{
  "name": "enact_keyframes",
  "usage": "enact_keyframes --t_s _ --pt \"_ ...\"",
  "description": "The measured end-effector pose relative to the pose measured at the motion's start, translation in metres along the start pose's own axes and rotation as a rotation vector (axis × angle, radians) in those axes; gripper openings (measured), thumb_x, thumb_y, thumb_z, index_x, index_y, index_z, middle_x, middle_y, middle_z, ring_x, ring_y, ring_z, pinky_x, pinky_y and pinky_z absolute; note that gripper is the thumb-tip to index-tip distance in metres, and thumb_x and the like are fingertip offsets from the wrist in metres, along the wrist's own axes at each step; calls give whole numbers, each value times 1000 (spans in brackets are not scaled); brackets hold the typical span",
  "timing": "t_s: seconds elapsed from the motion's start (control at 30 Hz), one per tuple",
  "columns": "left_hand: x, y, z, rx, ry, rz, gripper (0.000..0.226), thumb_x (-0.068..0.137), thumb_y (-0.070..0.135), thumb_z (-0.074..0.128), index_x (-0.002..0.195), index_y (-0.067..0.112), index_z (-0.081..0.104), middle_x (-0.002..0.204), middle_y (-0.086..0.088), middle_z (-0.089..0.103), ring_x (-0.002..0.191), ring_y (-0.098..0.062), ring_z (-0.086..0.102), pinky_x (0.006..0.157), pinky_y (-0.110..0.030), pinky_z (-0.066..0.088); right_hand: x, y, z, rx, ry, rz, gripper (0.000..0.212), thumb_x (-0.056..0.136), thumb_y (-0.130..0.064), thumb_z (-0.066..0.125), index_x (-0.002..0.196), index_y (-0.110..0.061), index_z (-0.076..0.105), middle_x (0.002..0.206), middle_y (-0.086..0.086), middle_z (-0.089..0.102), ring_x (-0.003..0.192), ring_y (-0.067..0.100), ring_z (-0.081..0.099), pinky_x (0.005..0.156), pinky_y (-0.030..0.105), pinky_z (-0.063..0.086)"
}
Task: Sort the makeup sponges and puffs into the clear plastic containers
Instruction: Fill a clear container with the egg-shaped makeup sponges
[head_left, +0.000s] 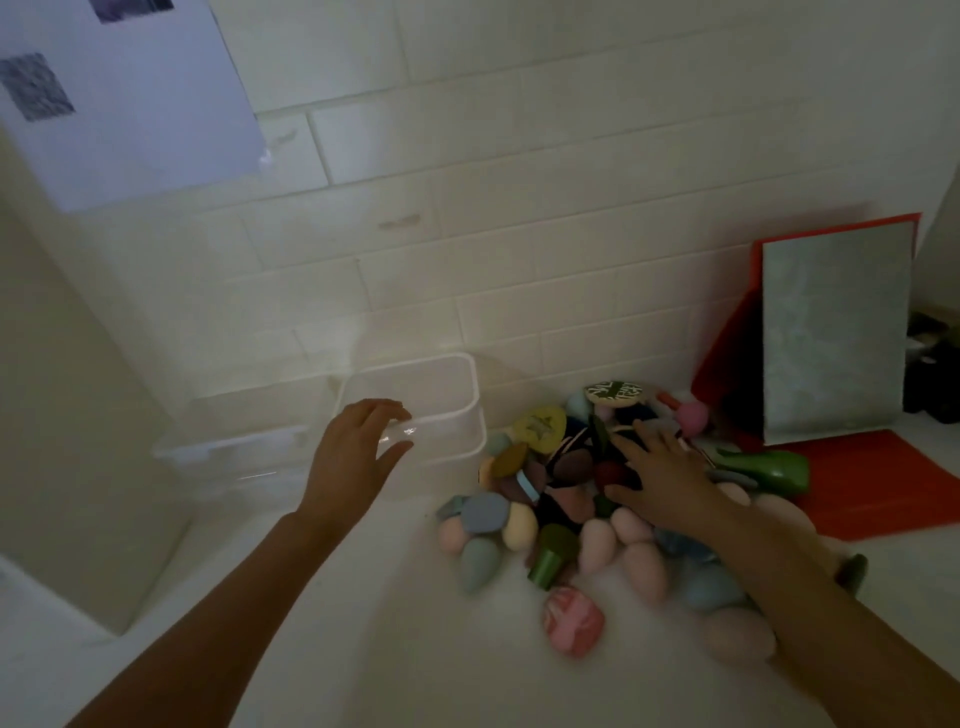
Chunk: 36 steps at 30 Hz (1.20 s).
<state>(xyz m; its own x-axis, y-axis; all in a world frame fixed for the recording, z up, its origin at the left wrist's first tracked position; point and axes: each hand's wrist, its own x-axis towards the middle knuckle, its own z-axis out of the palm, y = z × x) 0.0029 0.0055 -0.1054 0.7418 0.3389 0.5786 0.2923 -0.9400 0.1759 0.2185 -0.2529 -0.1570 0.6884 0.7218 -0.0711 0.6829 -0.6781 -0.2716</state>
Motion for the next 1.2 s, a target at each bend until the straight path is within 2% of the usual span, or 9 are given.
enact_keyframes --t_s 0.13,0.27,0.4,0.57,0.67,0.9,1.0,1.1,1.2 --pt "1 3 -3 -3 -6 -32 30 78 17 72 106 12 62 110 -6 62 101 -23 57 86 -27 40 -11 -4 2 189 178 -27 74 89 -39 59 150 -27 19 159 8 -1 146 32 -7 118 47 12" --pt "0 11 -16 -46 47 -84 29 80 17 70 107 10 61 110 -7 61 106 -23 53 88 -23 35 -39 -6 -10 298 420 -133 59 87 -25 65 140 -15 40 148 9 27 140 28 19 113 36 21" --pt "-8 32 -40 -61 138 -48 28 80 17 71 105 10 60 107 -8 60 102 -24 53 86 -23 35 -71 -7 -15 357 509 -174 53 85 -18 67 134 -15 47 142 8 36 132 23 33 102 22 25" --pt "-41 75 -77 -52 123 70 29 79 20 72 104 14 60 109 -2 60 104 -18 51 89 -22 34 -117 -13 -21 466 571 -245 58 82 -21 70 134 -19 44 137 5 39 126 20 40 103 31 35" --pt "-68 101 -101 -56 -26 105 29 78 27 72 104 20 60 108 5 59 102 -12 52 92 -25 36 -146 -22 -25 452 527 -302 70 78 -33 73 138 -27 36 142 -1 35 128 16 38 106 39 38" --pt "-136 146 -122 -90 -291 185 29 77 36 72 98 37 52 119 16 55 106 -2 50 90 -13 36 -204 -45 -26 497 251 -366 104 60 -48 83 143 -43 21 134 -25 30 123 -1 35 96 22 37" --pt "-160 154 -115 -100 -366 224 28 79 35 70 96 38 48 125 18 52 108 1 50 90 -10 35 -220 -48 -14 445 101 -388 113 57 -52 84 145 -45 14 137 -29 27 126 -4 30 98 17 34" --pt "-181 156 -103 -92 -437 234 29 81 37 66 96 41 42 131 18 49 110 -1 50 92 -15 38 -231 -47 6 448 8 -390 122 53 -54 84 142 -55 0 146 -30 17 132 0 28 105 25 37" --pt "-197 155 -92 -133 -458 237 35 78 34 66 90 42 34 127 15 49 110 -4 47 89 -15 38 -238 -48 28 548 -17 -364 129 53 -49 86 144 -50 -6 146 -28 12 126 -2 31 98 14 37"
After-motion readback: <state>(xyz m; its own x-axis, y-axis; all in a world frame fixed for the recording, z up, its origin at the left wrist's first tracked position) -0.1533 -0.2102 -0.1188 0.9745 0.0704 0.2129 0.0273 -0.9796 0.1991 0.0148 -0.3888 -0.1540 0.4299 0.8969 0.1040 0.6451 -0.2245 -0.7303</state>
